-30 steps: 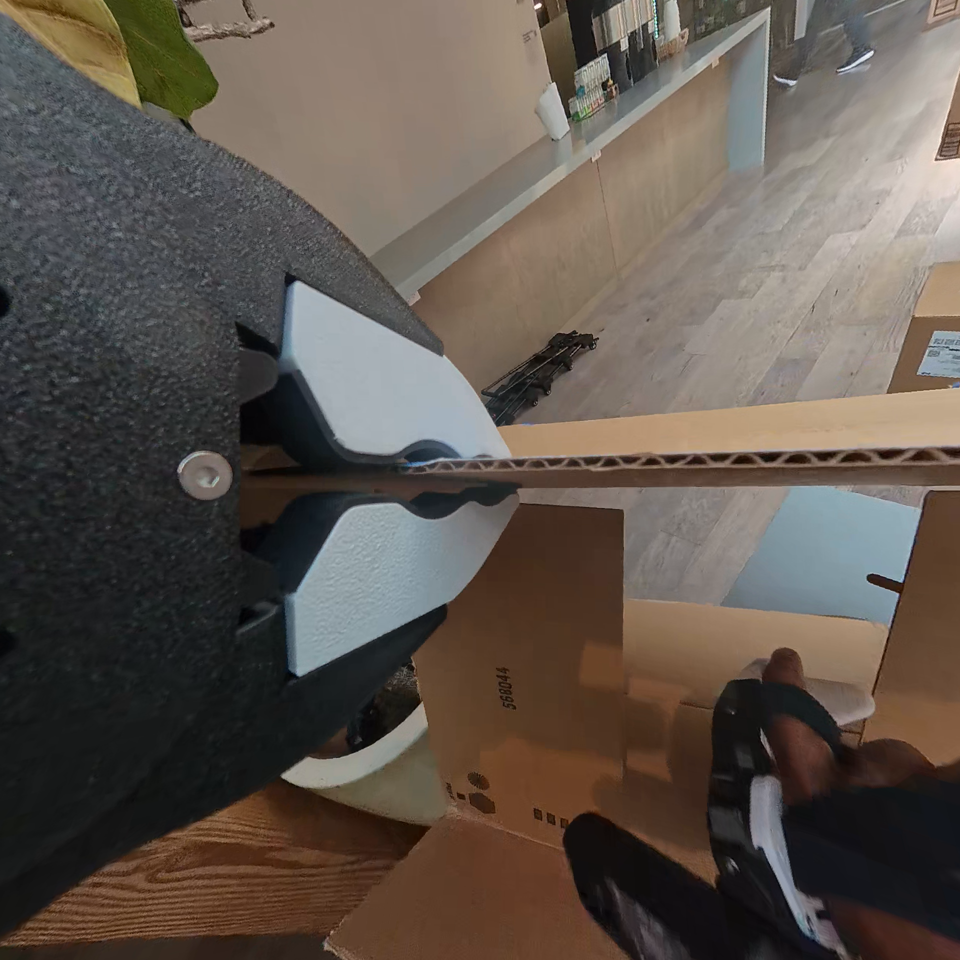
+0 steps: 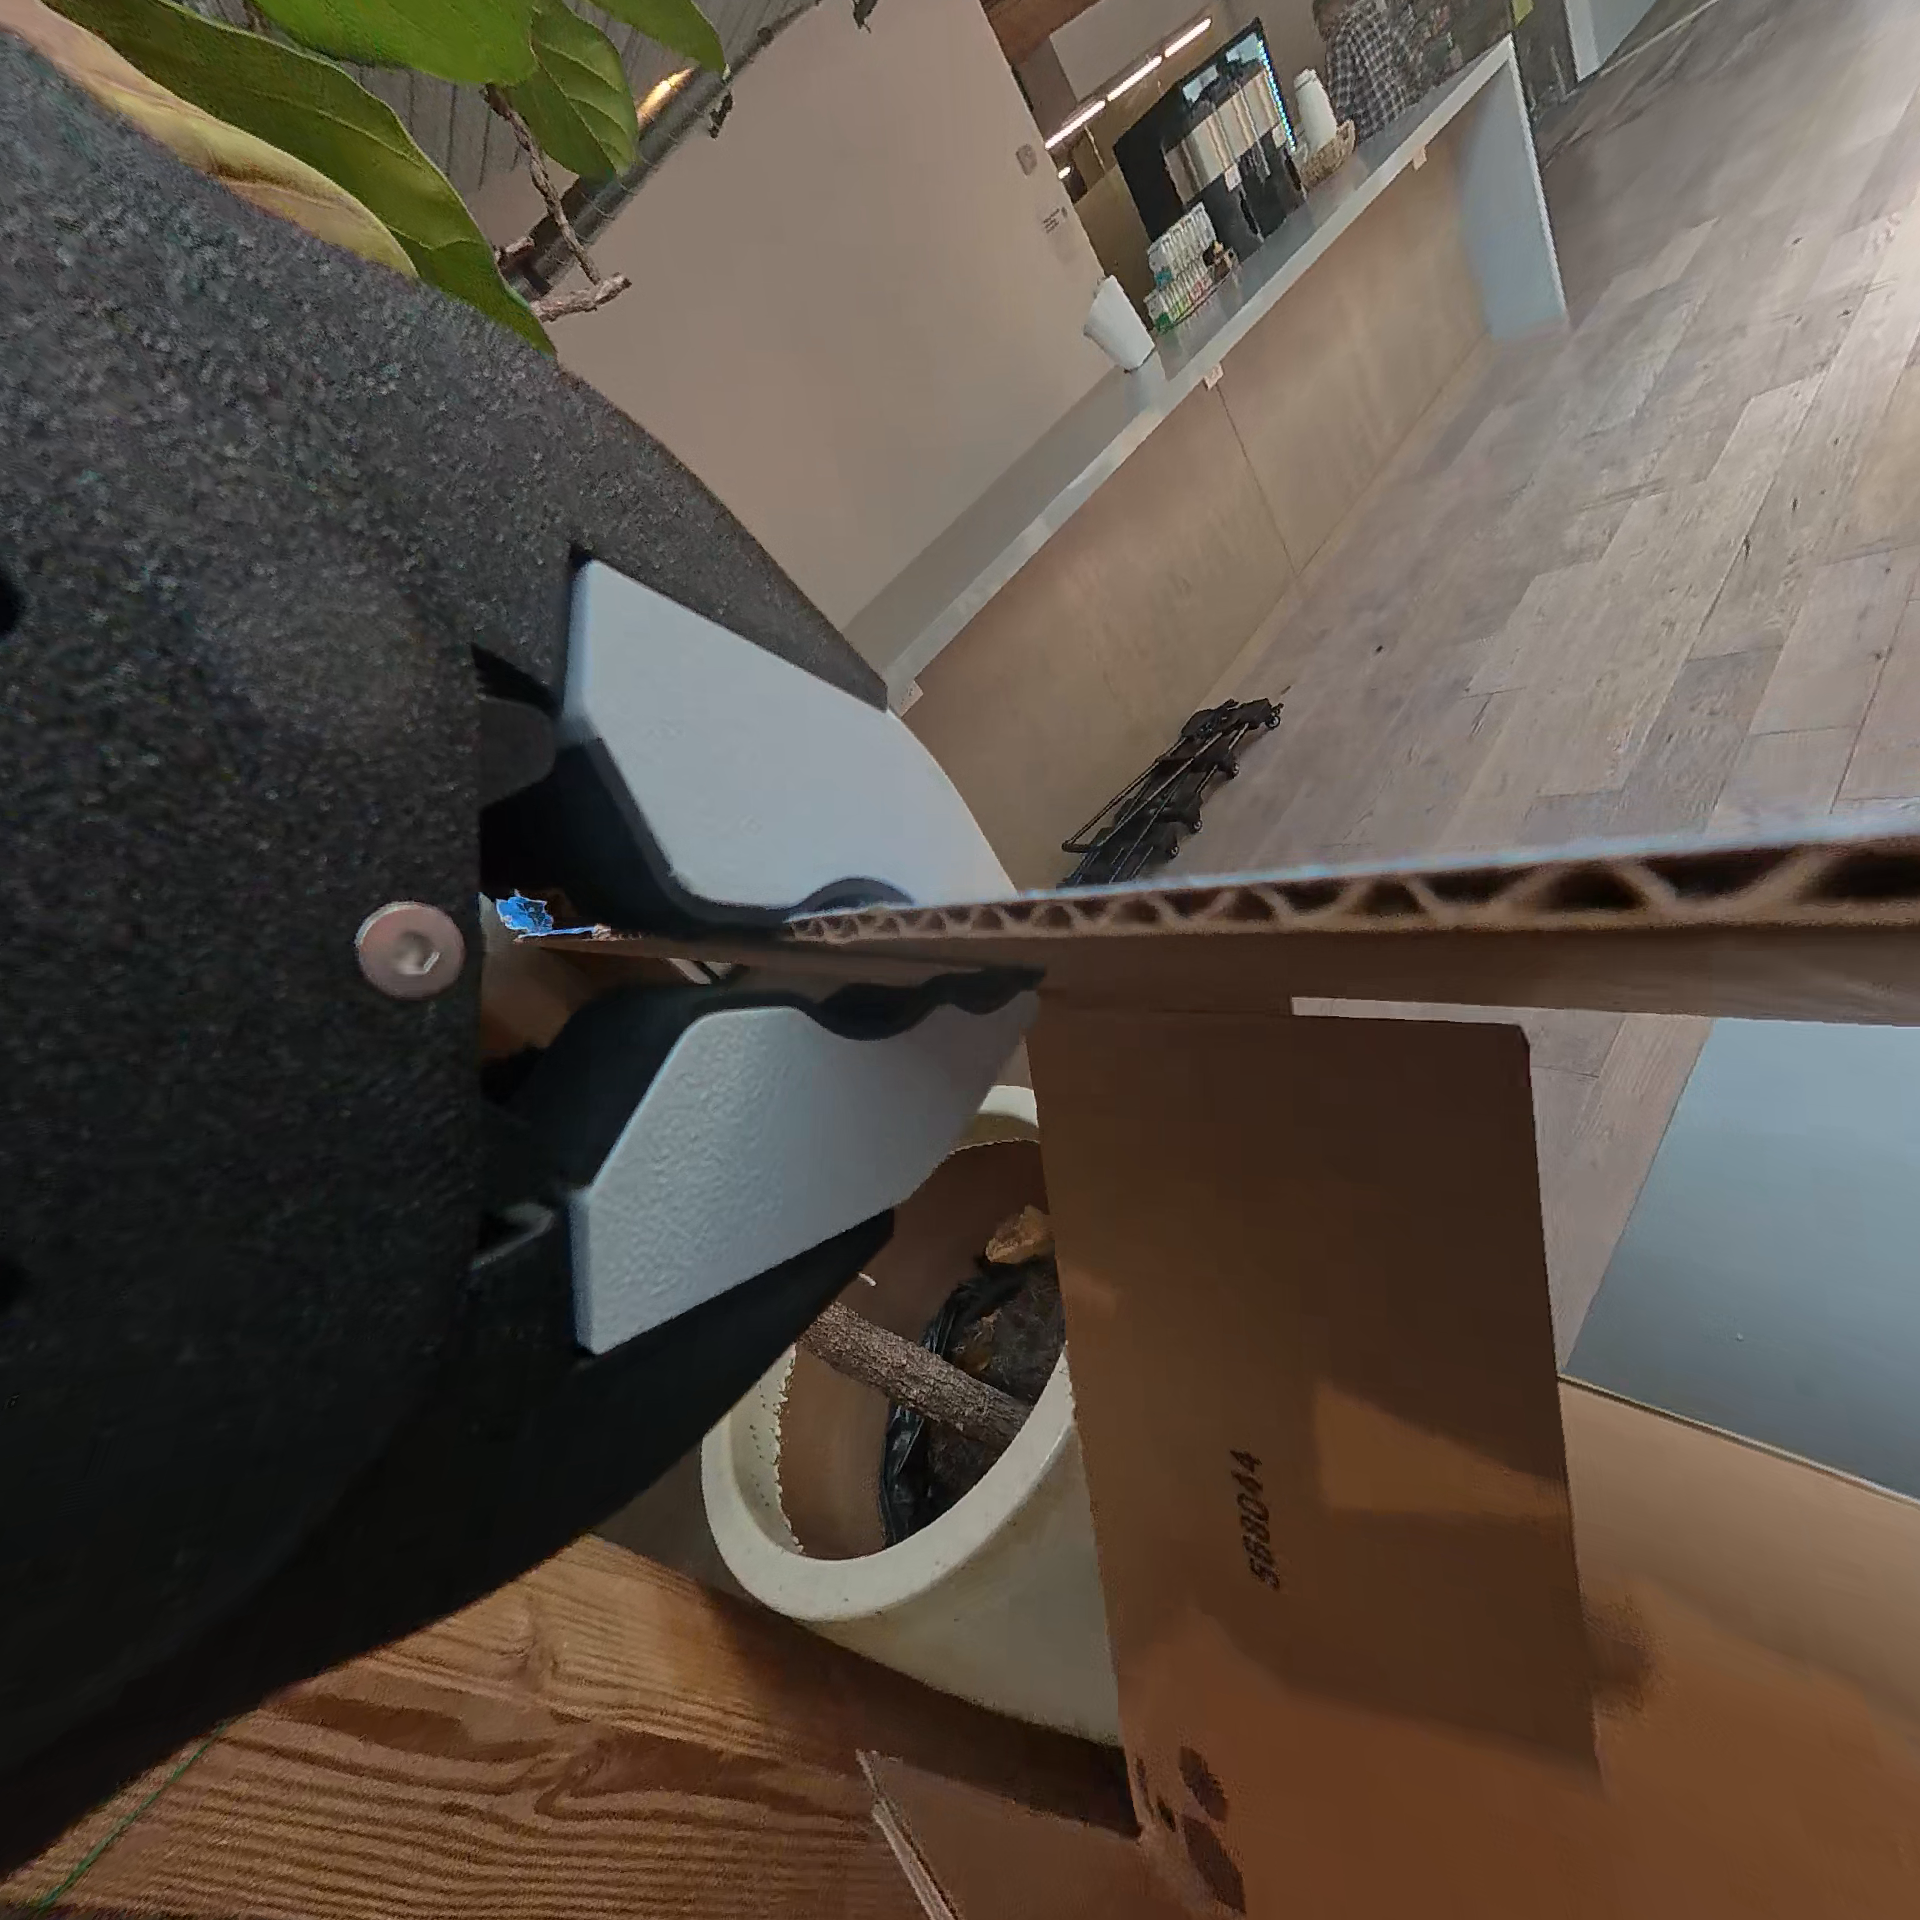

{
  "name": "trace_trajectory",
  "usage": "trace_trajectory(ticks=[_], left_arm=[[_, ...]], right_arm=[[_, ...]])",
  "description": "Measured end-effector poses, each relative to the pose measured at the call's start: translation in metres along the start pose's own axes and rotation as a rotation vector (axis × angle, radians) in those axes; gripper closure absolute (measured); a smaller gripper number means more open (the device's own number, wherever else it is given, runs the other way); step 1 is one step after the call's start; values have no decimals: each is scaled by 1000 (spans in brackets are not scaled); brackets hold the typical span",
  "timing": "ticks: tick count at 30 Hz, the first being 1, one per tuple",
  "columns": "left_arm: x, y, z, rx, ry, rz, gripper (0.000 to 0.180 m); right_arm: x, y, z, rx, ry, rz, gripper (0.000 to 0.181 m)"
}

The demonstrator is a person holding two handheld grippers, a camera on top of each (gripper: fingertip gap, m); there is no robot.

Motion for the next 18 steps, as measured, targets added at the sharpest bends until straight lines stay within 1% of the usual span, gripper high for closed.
trace_trajectory(ticks=[2,5,6,8,9,11,13,14,15,16,18], left_arm=[[-1,-9,-4,1,-5,-17,175],[-2,-27,-8,-1,-6,-33,175],[-2,-31,-9,0,-6,-39,175],[1,-39,-8,-4,-6,-53,174],[2,-42,-7,-3,-2,-56,174],[5,-45,-3,1,7,-66,174],[9,-44,3,3,12,-72,174],[10,-43,6,-1,16,-71,174],[10,-41,8,-9,22,-65,174],[10,-38,11,-17,31,-60,174],[9,-31,15,-35,44,-43,175]], right_arm=[[4,-9,-3,-5,-62,-10,124],[2,-17,-11,-9,-190,22,109],[1,-18,-14,2,-241,28,101],[3,-13,-15,61,-321,-19,93],[8,-8,-13,100,-350,-84,90],[15,1,0,219,-402,-194,84],[15,5,8,292,-456,-215,73],[13,5,8,301,-461,-209,78],[10,2,6,308,-455,-197,88],[6,-2,4,314,-448,-186,103],[2,-11,4,334,-434,-196,117]])
Point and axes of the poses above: each gripper's, where its closed fingertips meet, y out along the fingers, z out of its underside, x = y × z across the jaws, the point moved 1 cm from there along -y, back along the fingers, and after that the axes turned 5 degrees about x, right-handed, at the moved point
